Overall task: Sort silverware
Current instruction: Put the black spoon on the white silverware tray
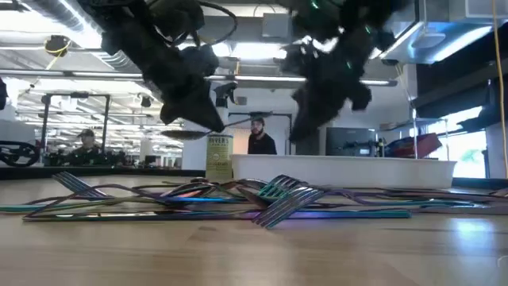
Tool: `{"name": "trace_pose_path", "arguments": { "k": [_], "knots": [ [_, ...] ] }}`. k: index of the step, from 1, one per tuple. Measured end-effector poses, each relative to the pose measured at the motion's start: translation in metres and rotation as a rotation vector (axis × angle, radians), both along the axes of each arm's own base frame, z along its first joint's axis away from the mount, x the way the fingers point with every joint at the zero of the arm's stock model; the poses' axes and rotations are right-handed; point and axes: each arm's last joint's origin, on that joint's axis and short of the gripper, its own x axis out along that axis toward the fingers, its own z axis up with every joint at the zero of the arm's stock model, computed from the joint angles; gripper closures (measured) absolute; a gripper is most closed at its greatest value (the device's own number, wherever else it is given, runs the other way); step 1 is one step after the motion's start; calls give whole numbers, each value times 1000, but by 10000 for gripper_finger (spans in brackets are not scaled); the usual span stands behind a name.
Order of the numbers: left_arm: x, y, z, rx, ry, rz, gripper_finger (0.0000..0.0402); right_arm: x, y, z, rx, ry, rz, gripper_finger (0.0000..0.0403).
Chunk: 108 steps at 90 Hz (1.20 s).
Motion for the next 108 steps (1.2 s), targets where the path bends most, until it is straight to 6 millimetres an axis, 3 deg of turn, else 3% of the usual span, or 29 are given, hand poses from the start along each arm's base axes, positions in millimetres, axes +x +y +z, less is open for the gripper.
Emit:
{"name": "trace_pose_path", "arguments": {
  "k": [20,30,42,55,88,108],
  "knots": [
    [7,1,10,-116,-194,206,399,-44,-8,-13,213,-624,-302,402],
    [10,2,17,-98,-287,268,399,-60,-7,-13,403,-897,-418,402],
    [13,4,24,-39,-363,305,399,-65,-11,-24,537,-851,-542,402],
    [12,7,26,52,-367,361,399,-51,-11,-12,560,-845,-557,390],
    [15,12,41,149,-504,444,399,-22,-23,14,409,-814,-693,222],
    [15,18,46,152,-556,464,399,-2,-28,17,466,-825,-666,199]
  ]
}}
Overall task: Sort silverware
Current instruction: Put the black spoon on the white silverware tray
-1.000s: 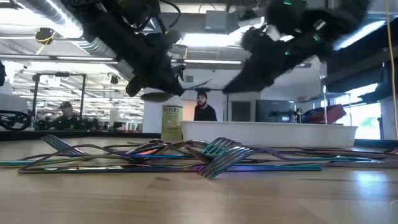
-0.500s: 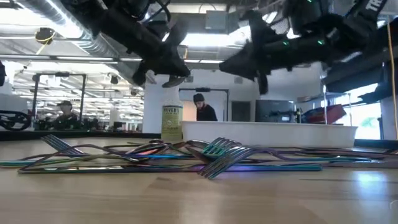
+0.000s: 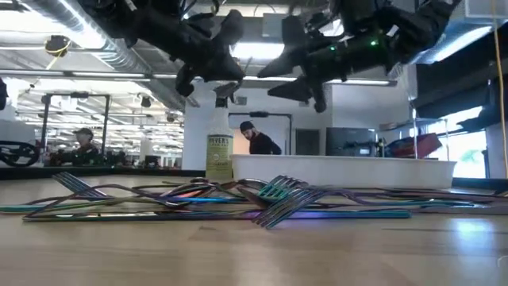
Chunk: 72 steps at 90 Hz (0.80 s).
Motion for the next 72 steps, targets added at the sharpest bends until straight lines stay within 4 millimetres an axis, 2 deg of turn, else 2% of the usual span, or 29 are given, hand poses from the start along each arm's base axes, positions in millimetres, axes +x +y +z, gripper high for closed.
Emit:
{"name": "trace_pose_path", "arguments": {
  "k": [30,72],
  "knots": [
    [1,2,4,23,-23,-31,399,22,-11,6,23,-28,61,208],
    [1,2,8,22,-78,-30,399,30,-24,17,161,-14,24,208]
  ]
}}
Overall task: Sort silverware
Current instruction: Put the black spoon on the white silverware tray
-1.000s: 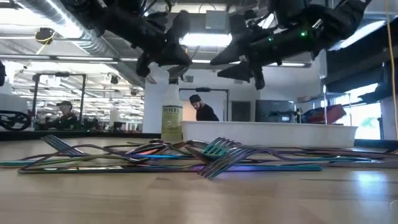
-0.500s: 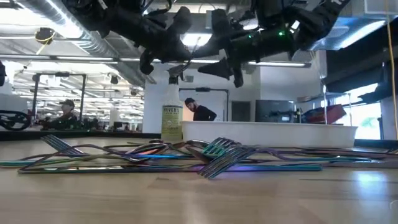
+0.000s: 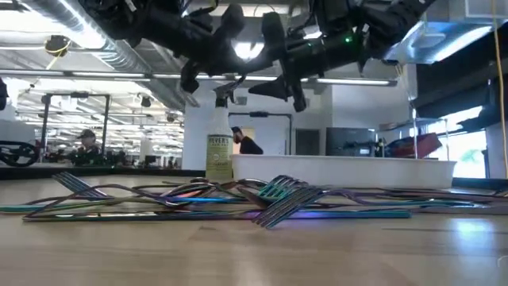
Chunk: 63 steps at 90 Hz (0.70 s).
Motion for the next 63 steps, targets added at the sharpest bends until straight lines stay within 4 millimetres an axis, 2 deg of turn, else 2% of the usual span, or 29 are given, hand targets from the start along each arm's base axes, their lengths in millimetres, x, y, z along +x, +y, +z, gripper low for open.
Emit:
{"name": "trace_pose_path", "arguments": {
  "k": [29,63],
  "knots": [
    [-1,4,2,-18,-44,13,399,3,-1,3,23,33,-26,216],
    [0,4,3,-37,-67,13,399,3,-2,3,19,33,-39,312]
  ]
}}
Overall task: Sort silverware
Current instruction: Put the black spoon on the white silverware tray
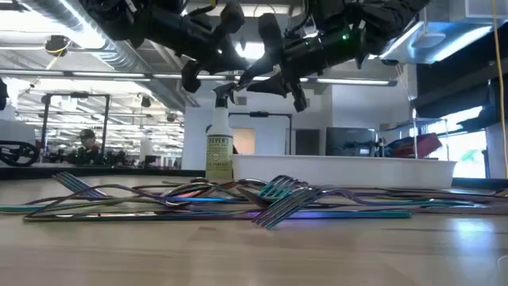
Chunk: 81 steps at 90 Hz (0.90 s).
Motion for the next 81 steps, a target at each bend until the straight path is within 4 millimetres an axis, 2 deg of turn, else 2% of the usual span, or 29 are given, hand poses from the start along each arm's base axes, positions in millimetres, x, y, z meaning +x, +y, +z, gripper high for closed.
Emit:
{"name": "trace_pose_path", "arguments": {
  "k": [27,81],
  "knots": [
    [0,0,4,25,-20,-3,399,0,0,1,-15,-2,-14,397],
    [0,-1,5,123,62,-43,398,-5,-12,5,-30,-2,-3,402]
  ]
}}
